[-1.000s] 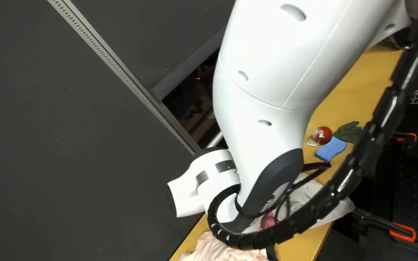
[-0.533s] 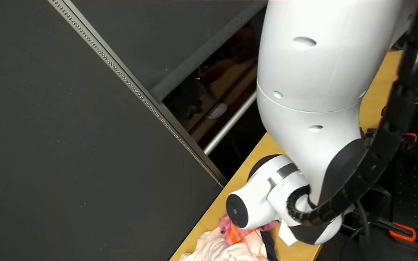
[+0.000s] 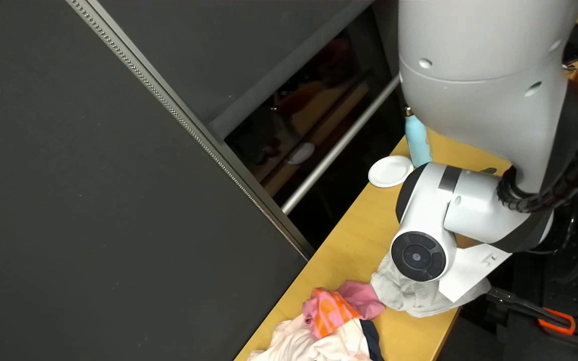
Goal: Pile the towel and t-shirts together.
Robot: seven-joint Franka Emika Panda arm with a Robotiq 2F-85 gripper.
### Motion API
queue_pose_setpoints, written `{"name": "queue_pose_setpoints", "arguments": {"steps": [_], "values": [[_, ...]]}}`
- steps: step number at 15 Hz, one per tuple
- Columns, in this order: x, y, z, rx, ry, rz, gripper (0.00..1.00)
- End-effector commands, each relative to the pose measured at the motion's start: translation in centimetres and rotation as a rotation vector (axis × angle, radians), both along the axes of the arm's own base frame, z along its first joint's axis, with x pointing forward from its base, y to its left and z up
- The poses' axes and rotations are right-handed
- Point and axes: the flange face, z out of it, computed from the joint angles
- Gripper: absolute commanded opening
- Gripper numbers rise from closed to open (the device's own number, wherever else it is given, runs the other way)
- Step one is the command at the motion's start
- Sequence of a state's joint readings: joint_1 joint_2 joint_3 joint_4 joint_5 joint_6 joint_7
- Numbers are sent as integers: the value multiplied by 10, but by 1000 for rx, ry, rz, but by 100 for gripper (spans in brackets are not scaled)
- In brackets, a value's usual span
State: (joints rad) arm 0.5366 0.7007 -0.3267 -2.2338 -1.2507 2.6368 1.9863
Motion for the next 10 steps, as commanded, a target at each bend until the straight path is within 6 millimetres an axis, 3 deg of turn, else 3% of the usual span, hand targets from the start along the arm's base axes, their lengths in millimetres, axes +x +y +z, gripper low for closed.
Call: {"name": "queue_pose_setpoints", "arguments": {"steps": [1,7,10], "values": [[8,-7,16,28,-45,54,100],[22,13,1,120,-78,145,100],[24,12,-26,149,-53,158,100]]}}
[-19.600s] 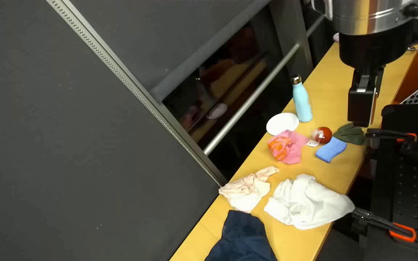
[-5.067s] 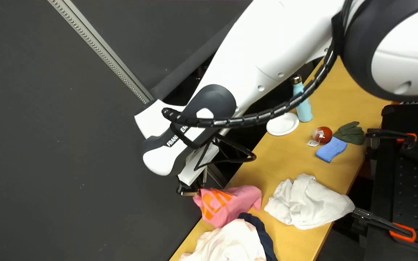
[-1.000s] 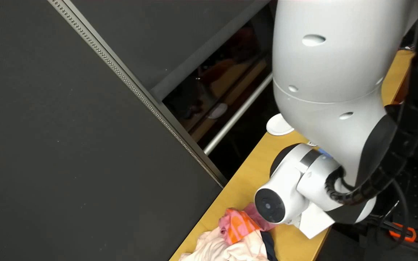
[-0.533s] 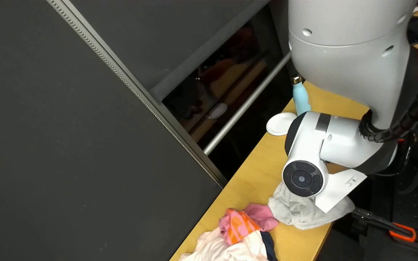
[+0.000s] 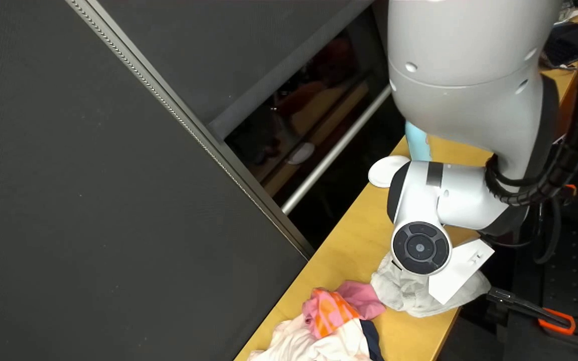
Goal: Pile the towel and t-shirts together.
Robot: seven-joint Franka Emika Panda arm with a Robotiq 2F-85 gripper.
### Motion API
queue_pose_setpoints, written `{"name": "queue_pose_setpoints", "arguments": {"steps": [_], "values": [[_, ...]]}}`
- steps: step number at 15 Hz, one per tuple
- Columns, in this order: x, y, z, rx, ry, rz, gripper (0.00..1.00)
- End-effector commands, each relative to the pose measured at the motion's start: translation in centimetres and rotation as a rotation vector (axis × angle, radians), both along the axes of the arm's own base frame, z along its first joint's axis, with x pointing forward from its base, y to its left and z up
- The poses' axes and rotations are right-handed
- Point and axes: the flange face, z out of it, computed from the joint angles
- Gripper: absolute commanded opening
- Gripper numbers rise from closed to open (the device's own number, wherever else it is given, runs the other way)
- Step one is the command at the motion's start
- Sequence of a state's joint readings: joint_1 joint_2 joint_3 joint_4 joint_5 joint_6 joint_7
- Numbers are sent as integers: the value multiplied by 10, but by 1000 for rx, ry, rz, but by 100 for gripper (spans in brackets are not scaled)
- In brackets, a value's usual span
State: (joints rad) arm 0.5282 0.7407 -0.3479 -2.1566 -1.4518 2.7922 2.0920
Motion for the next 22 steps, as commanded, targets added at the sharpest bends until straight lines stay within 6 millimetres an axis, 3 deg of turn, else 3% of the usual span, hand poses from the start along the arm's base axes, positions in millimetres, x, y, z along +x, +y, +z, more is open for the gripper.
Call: {"name": "queue_pose_setpoints", "arguments": {"steps": [1,4,8,9,10,16,19,22], "values": [[4,-1,-34,39,16,23,100],[4,-6,-61,26,43,19,100],[7,-12,-82,-6,52,24,100],[8,-13,-86,-7,52,24,75],[10,-13,-89,-6,50,25,74],[14,-4,-91,6,46,30,27],[11,4,-75,17,43,20,5],[10,9,-43,22,31,15,0]]}}
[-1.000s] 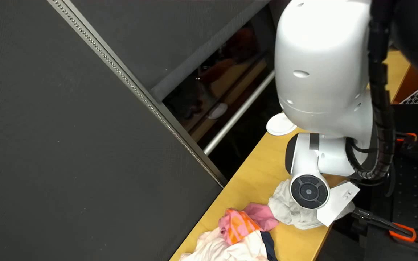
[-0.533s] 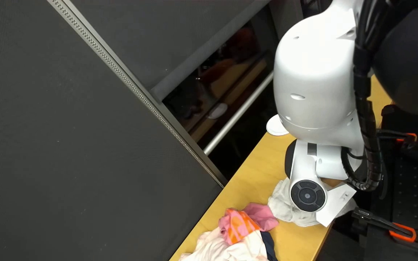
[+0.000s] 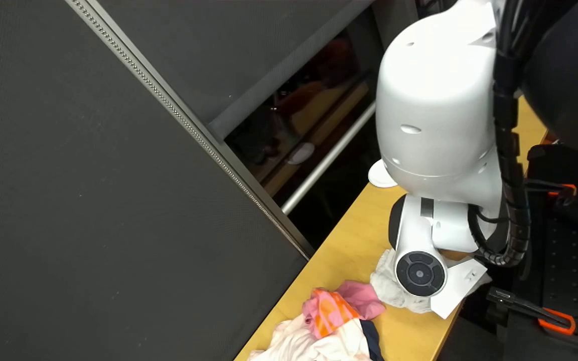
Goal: Pile the towel and t-shirts together.
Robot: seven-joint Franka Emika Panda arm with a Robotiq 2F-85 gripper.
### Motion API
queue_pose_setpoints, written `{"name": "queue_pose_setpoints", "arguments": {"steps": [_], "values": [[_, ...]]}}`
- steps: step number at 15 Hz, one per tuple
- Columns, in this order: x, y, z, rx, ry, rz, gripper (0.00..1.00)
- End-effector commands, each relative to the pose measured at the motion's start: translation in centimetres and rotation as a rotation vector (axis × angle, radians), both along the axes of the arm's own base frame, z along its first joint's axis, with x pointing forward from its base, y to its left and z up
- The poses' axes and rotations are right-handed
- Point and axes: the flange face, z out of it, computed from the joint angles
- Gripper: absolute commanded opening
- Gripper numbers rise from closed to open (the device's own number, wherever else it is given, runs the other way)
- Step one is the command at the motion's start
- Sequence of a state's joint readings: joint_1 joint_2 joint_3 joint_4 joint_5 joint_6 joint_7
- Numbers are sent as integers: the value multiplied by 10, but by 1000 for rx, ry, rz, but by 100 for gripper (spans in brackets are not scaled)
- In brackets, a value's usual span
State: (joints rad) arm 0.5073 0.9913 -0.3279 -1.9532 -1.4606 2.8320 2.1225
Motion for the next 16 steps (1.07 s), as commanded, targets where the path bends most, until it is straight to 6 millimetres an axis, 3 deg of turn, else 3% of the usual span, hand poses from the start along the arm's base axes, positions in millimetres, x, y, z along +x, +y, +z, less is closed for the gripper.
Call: {"name": "queue_pose_setpoints", "arguments": {"steps": [1,4,7,9,11,13,16], "values": [[-5,7,57,25,-11,-29,2],[0,14,112,21,-45,-29,2],[20,34,173,-20,-107,-2,2],[48,56,221,-58,-178,35,2],[77,89,256,-49,-229,79,2],[111,123,283,5,-262,155,2],[144,167,289,76,-269,257,2]]}}
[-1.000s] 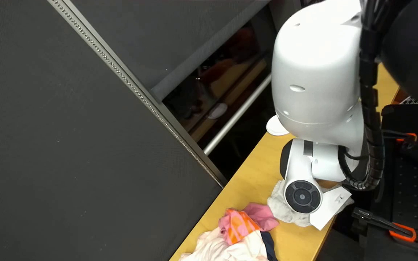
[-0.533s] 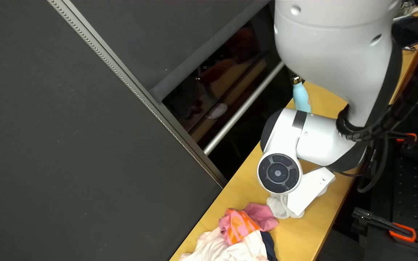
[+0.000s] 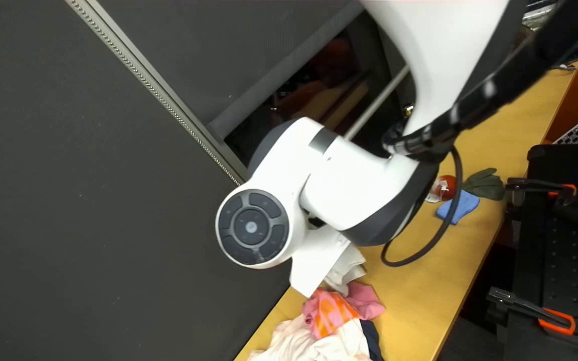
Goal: Pile the towel and t-shirts together.
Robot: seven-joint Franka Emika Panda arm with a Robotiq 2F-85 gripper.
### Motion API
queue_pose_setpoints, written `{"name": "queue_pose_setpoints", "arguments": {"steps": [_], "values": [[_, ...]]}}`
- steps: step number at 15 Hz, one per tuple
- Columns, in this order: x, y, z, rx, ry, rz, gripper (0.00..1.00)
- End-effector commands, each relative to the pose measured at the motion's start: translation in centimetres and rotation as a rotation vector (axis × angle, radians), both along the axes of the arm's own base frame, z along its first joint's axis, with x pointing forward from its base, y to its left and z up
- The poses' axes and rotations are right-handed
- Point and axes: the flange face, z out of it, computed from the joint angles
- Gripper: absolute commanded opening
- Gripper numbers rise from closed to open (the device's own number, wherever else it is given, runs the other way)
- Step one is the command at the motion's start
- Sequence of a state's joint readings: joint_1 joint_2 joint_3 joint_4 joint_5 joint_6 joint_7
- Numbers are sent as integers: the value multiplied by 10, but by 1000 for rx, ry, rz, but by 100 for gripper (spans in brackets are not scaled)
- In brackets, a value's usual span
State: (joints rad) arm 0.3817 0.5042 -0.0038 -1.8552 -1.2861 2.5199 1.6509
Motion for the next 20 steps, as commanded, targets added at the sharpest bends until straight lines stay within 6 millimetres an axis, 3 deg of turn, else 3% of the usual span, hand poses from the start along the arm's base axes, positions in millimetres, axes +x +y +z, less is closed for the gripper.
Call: {"name": "queue_pose_setpoints", "arguments": {"steps": [1,4,6,10,15,17,20], "values": [[39,46,-14,66,30,103,2],[38,84,-46,136,84,196,2],[24,111,-67,159,150,258,2],[-3,136,-110,141,306,299,2],[-17,133,-183,85,509,264,2],[-14,131,-195,77,539,249,2],[-8,133,-193,59,546,238,2]]}}
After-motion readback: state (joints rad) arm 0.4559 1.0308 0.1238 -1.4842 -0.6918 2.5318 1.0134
